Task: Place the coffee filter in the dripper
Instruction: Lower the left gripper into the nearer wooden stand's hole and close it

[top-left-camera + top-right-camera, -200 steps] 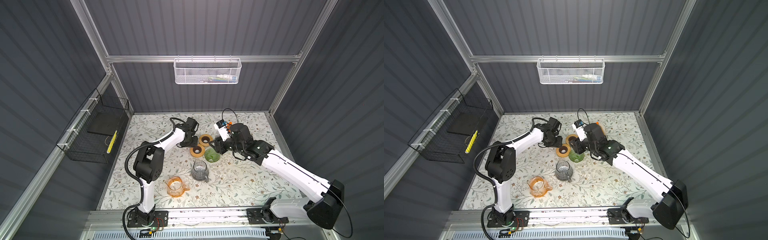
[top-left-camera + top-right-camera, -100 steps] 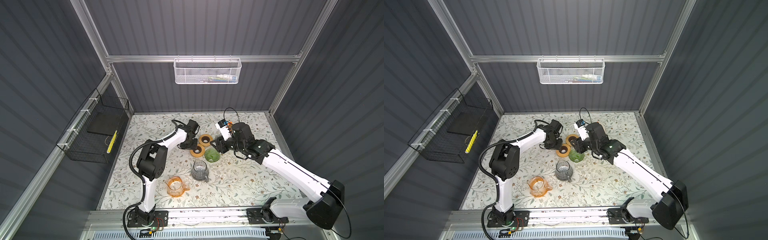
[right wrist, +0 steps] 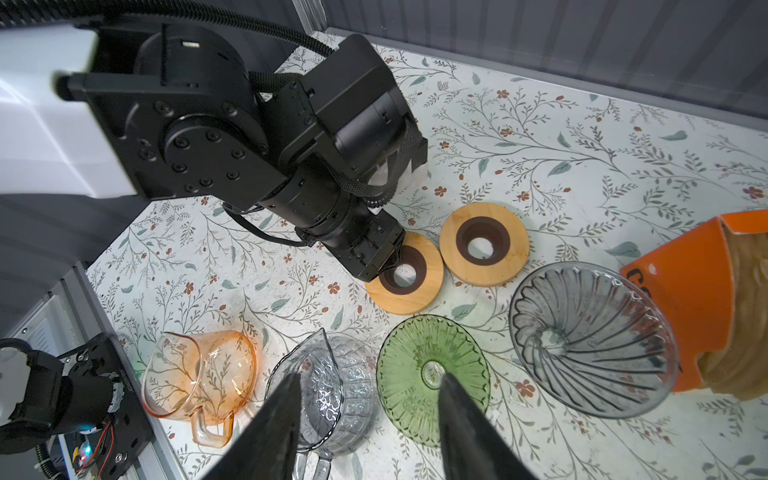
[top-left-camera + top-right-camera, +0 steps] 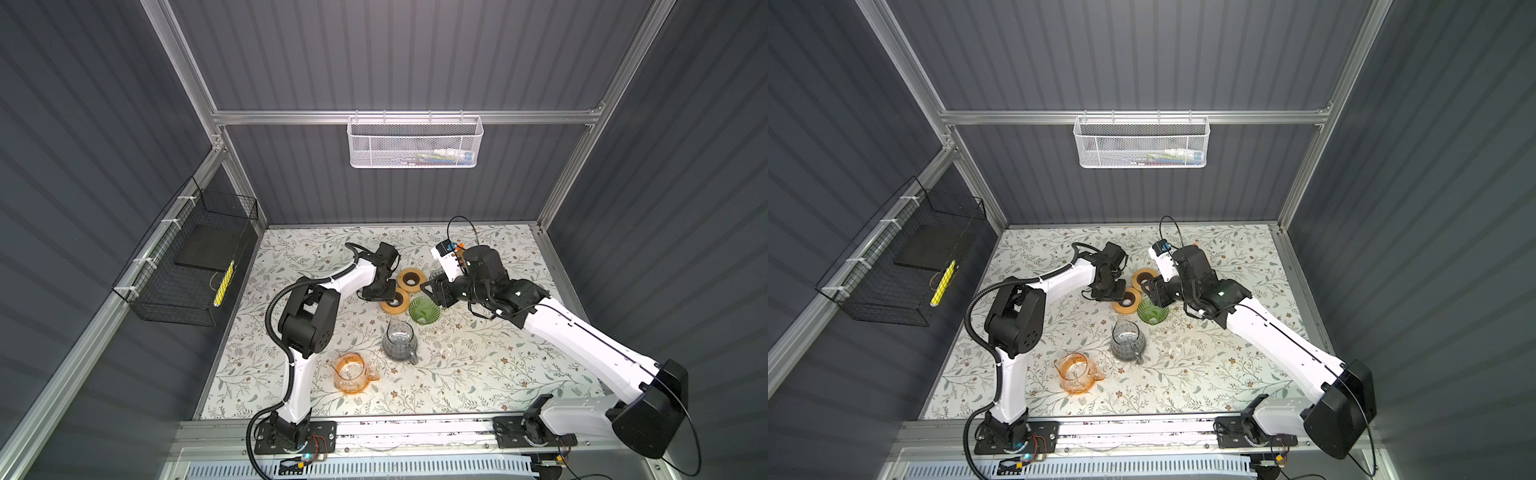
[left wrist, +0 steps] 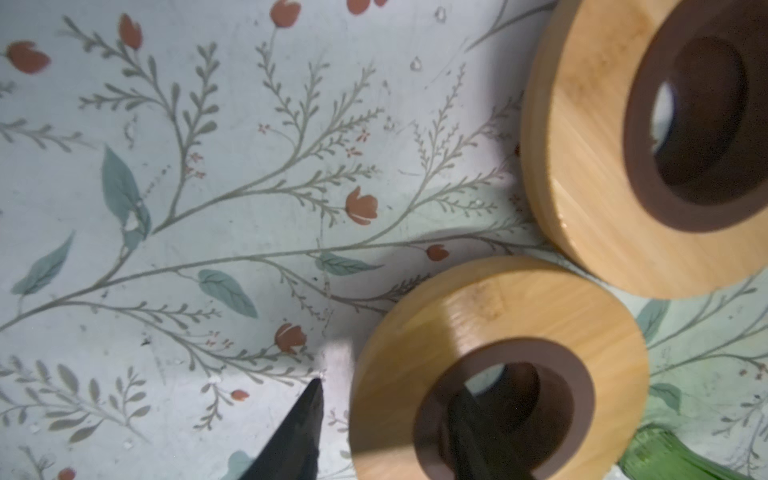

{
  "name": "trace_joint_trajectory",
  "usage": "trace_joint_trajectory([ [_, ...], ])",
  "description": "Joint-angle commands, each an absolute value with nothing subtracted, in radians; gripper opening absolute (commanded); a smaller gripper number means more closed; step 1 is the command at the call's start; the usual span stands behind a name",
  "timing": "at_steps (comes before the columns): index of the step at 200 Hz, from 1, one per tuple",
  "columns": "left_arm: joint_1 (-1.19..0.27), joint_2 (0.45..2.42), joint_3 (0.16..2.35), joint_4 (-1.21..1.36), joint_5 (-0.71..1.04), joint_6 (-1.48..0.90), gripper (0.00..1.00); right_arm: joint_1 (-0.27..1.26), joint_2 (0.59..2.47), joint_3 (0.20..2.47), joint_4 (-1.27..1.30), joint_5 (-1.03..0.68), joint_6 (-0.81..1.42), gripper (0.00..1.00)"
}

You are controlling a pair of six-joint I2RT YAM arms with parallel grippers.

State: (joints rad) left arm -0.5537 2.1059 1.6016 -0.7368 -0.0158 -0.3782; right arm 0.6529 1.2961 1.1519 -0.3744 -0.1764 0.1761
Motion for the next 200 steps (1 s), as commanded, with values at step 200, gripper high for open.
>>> trace_joint_trajectory([
  [200, -0.561, 2.108, 1.559, -0.699, -0.022, -0.433, 0.13, 0.646, 1.289, 1.164, -0.409, -0.202, 0.173, 0.55],
])
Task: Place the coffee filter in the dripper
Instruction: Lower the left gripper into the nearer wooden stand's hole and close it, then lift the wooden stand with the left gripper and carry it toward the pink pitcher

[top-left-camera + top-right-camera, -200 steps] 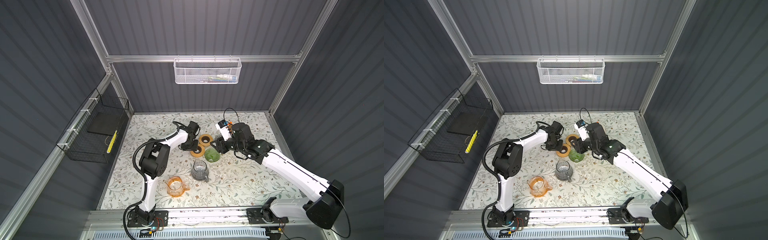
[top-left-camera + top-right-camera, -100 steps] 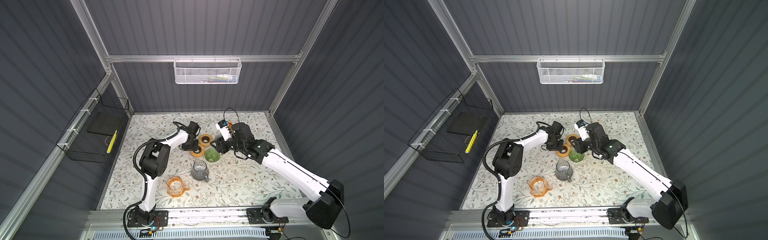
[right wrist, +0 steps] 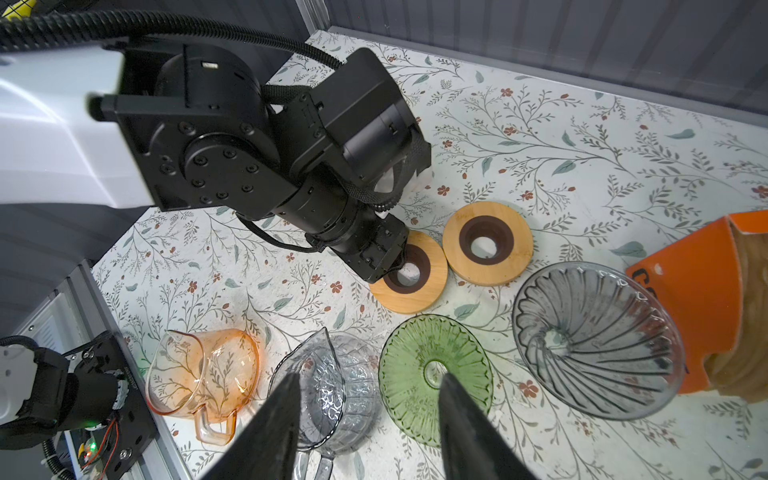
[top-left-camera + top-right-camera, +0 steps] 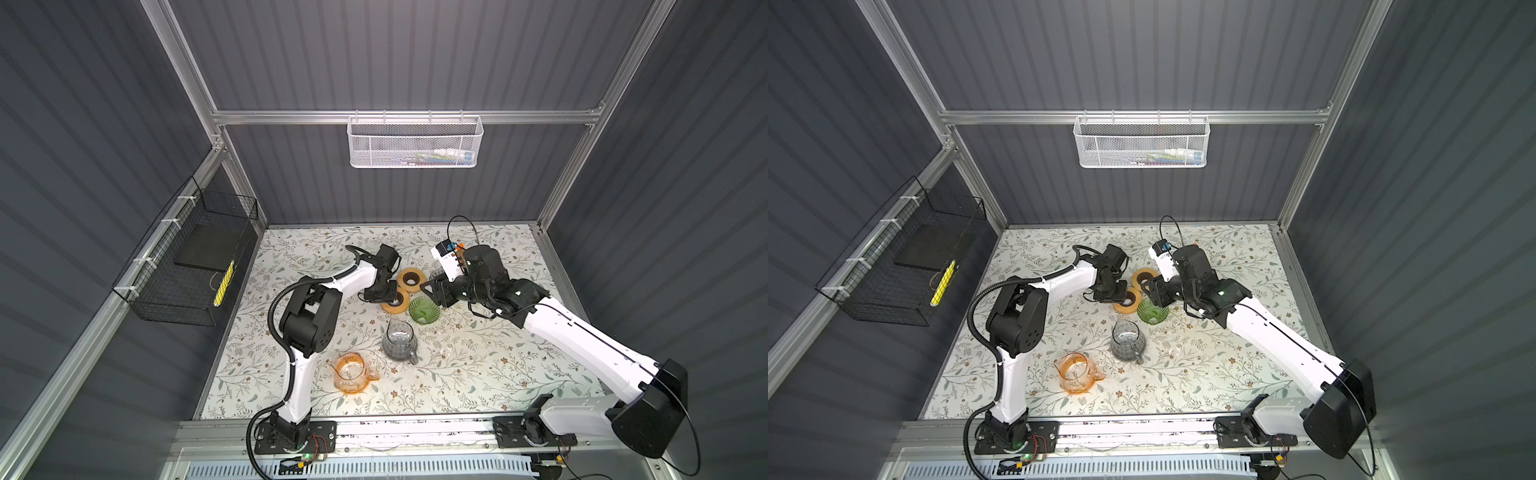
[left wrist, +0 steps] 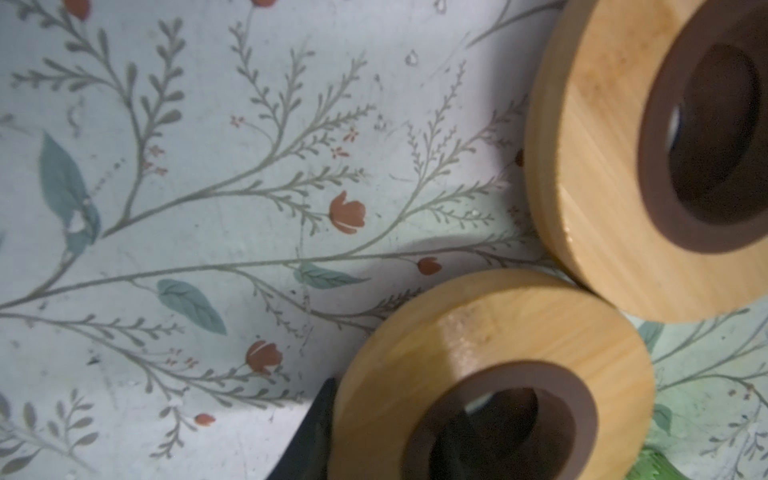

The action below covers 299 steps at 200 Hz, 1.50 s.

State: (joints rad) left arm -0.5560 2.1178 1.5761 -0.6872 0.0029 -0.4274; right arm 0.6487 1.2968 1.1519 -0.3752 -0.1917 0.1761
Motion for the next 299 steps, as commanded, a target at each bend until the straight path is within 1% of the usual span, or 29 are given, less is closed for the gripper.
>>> trace_joint_trajectory([
  [1, -0.561, 2.107, 1.559, -0.699, -0.024, -0.433, 0.13, 0.646, 1.289, 1.163, -0.41, -0.203, 0.173, 0.55],
  [11, -0.561, 2.102, 1.561, -0.707, -0.032, -0.43, 0.1, 0.646, 1.287, 1.165, -0.41, -0.205, 0.176, 0.55],
  [21, -0.561, 2.092, 1.561, -0.71, -0.043, -0.428, 0.1, 0.646, 1.287, 1.164, -0.411, -0.205, 0.178, 0.55],
  [32, -0.561, 2.08, 1.557, -0.71, -0.05, -0.425, 0.06, 0.646, 1.284, 1.164, -0.411, -0.206, 0.182, 0.55],
  [50, -0.561, 2.057, 1.557, -0.72, -0.06, -0.422, 0.05, 0.647, 1.279, 1.162, -0.411, -0.209, 0.186, 0.55],
  [59, -0.56, 2.046, 1.555, -0.724, -0.066, -0.42, 0.02, 0.646, 1.278, 1.161, -0.411, -0.209, 0.187, 0.55],
  [71, -0.56, 2.028, 1.551, -0.724, -0.071, -0.418, 0.0, 0.647, 1.276, 1.161, -0.411, -0.207, 0.191, 0.55],
  [192, -0.549, 1.861, 1.527, -0.805, -0.138, -0.393, 0.0, 0.679, 1.276, 1.178, -0.416, -0.2, 0.211, 0.55],
  [250, -0.545, 1.708, 1.492, -0.9, -0.163, -0.401, 0.0, 0.71, 1.279, 1.214, -0.422, -0.195, 0.199, 0.55],
  [299, -0.546, 1.525, 1.445, -1.043, -0.15, -0.447, 0.0, 0.725, 1.26, 1.234, -0.423, -0.204, 0.212, 0.55],
])
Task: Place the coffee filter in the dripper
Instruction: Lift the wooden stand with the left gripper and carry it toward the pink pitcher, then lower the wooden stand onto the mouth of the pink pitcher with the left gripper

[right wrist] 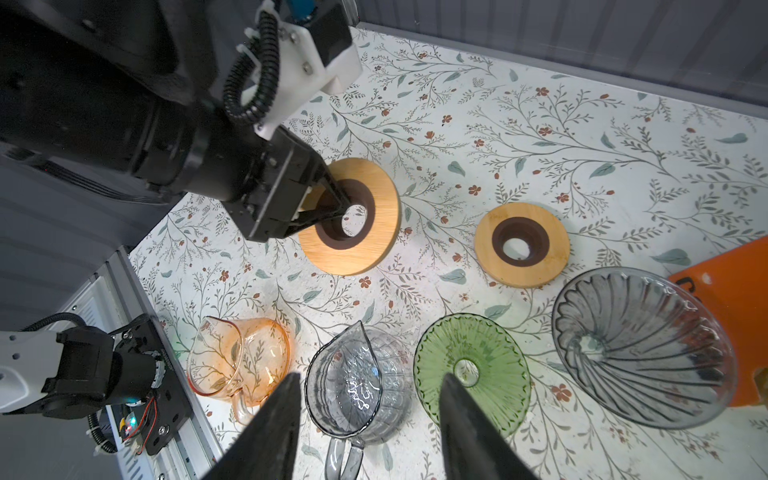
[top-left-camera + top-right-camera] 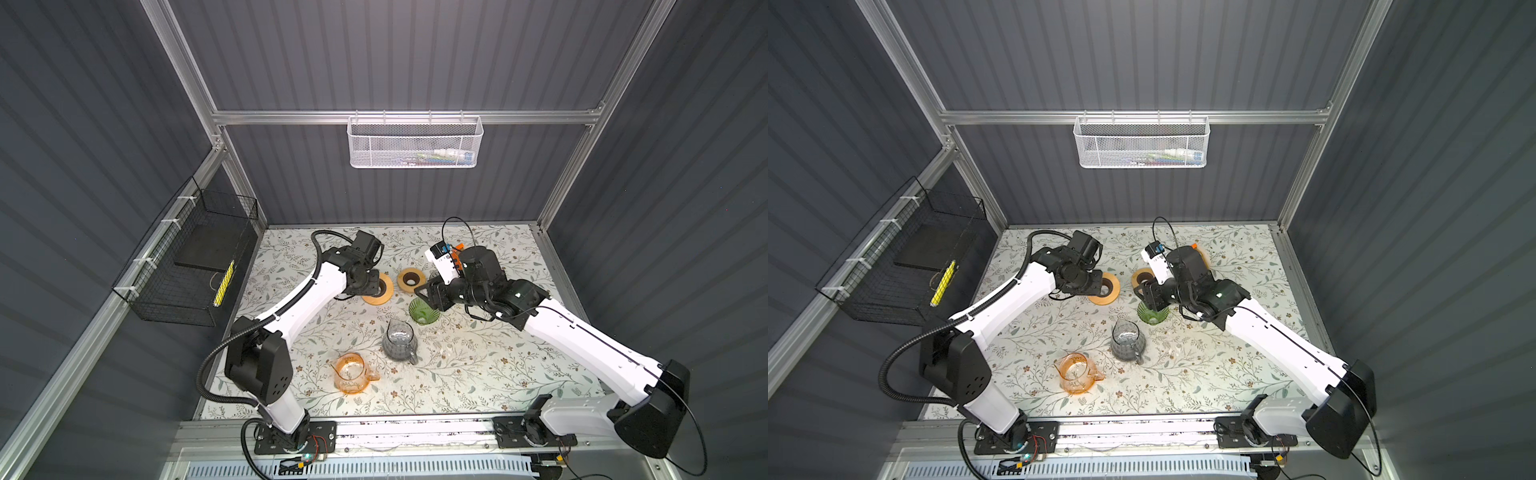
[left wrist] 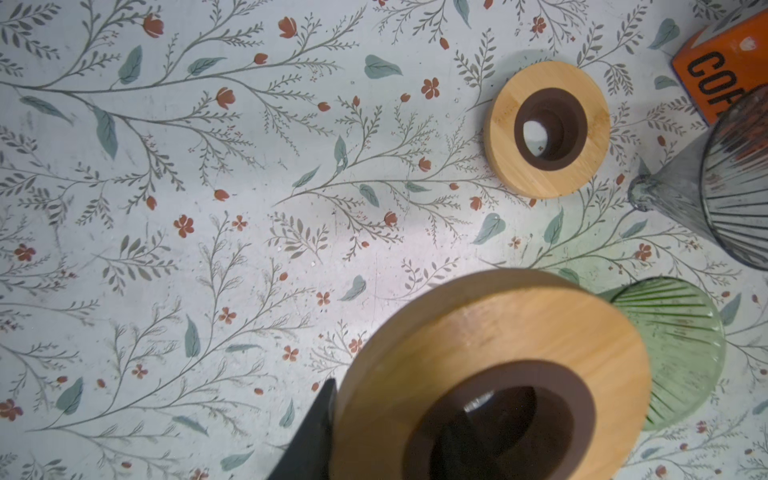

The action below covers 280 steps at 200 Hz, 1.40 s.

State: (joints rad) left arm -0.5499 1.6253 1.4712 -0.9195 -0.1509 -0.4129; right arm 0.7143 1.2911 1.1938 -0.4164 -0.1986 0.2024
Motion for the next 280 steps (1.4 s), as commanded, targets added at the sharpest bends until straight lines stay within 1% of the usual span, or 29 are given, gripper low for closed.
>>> trace_joint_trajectory([
  [1, -0.546, 1.521, 1.444, -1.046, -0.149, -0.449, 0.0, 0.725, 1.26, 1.235, -0.423, -0.205, 0.213, 0.55],
  [33, -0.549, 1.399, 1.422, -1.17, -0.155, -0.486, 0.0, 0.74, 1.249, 1.225, -0.406, -0.222, 0.227, 0.55],
  [36, -0.549, 1.389, 1.389, -1.186, -0.157, -0.489, 0.0, 0.744, 1.249, 1.221, -0.405, -0.222, 0.226, 0.55],
  [59, -0.553, 1.308, 1.333, -1.278, -0.156, -0.516, 0.0, 0.775, 1.246, 1.199, -0.395, -0.198, 0.223, 0.55],
  [82, -0.555, 1.223, 1.268, -1.329, -0.128, -0.536, 0.0, 0.816, 1.249, 1.178, -0.363, -0.176, 0.224, 0.55],
  [109, -0.557, 1.174, 1.221, -1.386, -0.081, -0.542, 0.0, 0.852, 1.274, 1.178, -0.343, -0.167, 0.233, 0.55],
  [174, -0.561, 1.098, 1.07, -1.328, 0.051, -0.531, 0.0, 0.88, 1.351, 1.249, -0.345, -0.176, 0.222, 0.55],
  [212, -0.564, 1.08, 0.996, -1.275, 0.058, -0.54, 0.0, 0.88, 1.368, 1.271, -0.365, -0.167, 0.212, 0.55],
  [280, -0.566, 1.109, 0.923, -1.173, 0.084, -0.542, 0.0, 0.881, 1.367, 1.266, -0.379, -0.146, 0.206, 0.55],
])
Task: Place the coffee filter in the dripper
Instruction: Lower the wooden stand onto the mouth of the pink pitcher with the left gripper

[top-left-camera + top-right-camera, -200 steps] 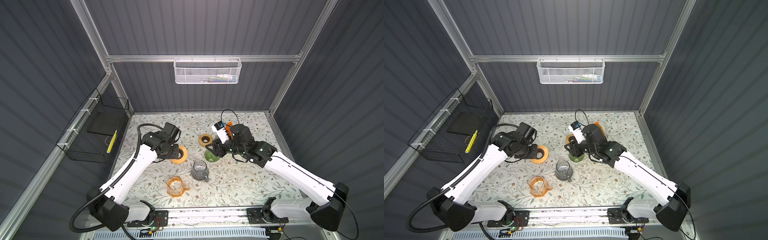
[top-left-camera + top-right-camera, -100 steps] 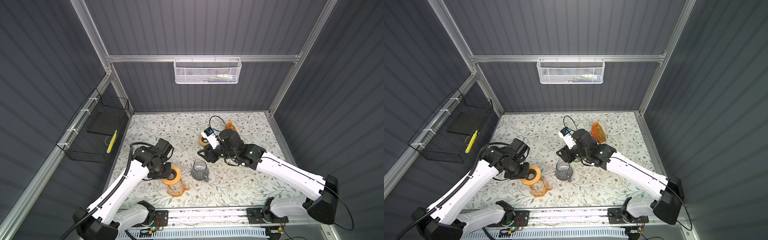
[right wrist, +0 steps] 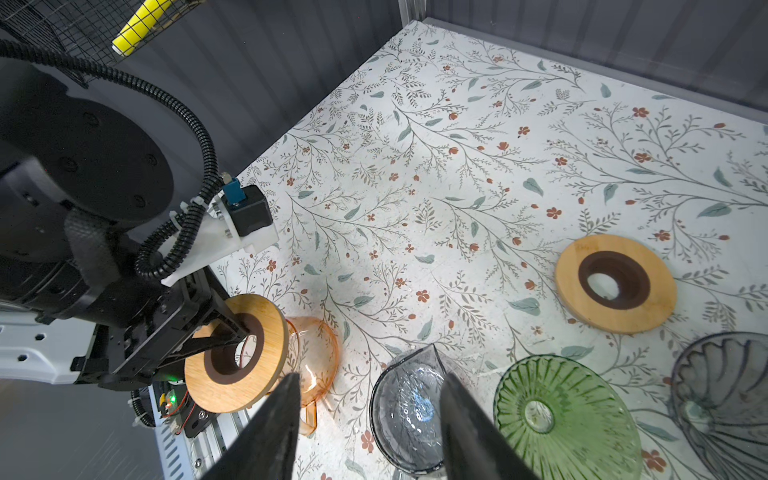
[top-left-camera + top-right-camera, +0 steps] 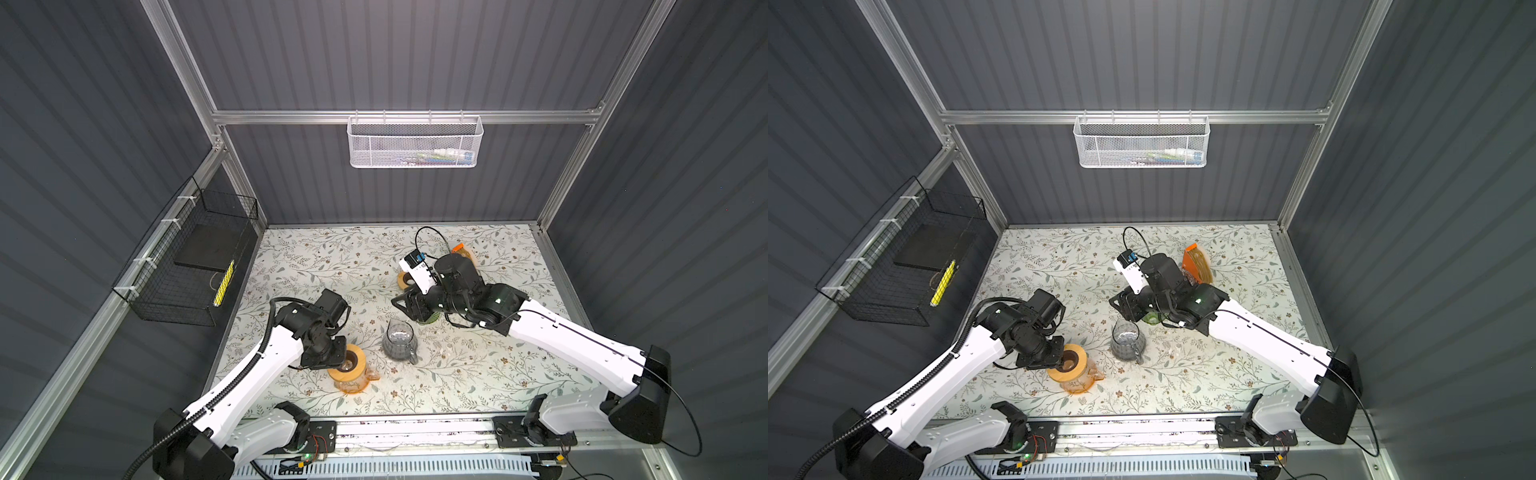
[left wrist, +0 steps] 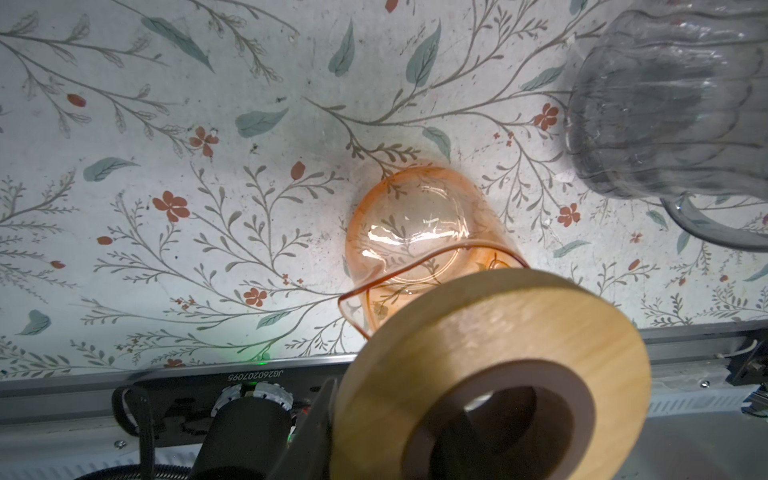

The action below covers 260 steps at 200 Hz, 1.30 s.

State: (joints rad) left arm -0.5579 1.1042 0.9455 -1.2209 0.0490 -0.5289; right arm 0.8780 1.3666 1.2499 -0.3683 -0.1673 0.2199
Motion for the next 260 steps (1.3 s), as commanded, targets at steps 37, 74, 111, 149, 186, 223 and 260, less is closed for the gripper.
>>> trace_joint_trajectory([
  [37, -0.566, 1.117, 0.903, -1.148, 0.086, -0.546, 0.0, 0.881, 1.367, 1.265, -0.383, -0.14, 0.199, 0.55],
  [74, -0.566, 1.121, 0.886, -1.145, 0.075, -0.549, 0.0, 0.88, 1.366, 1.267, -0.383, -0.14, 0.195, 0.56],
  [111, -0.566, 1.119, 0.873, -1.131, 0.077, -0.556, 0.0, 0.88, 1.368, 1.268, -0.383, -0.141, 0.195, 0.56],
  [149, -0.566, 1.116, 0.862, -1.129, 0.072, -0.56, 0.03, 0.88, 1.368, 1.268, -0.382, -0.141, 0.195, 0.56],
  [186, -0.566, 1.114, 0.86, -1.134, 0.06, -0.561, 0.11, 0.88, 1.365, 1.266, -0.38, -0.143, 0.196, 0.56],
  [223, -0.566, 1.12, 0.851, -1.134, 0.056, -0.561, 0.14, 0.881, 1.365, 1.269, -0.383, -0.145, 0.196, 0.56],
  [260, -0.565, 1.121, 0.854, -1.131, 0.051, -0.562, 0.22, 0.881, 1.364, 1.271, -0.383, -0.144, 0.196, 0.57],
])
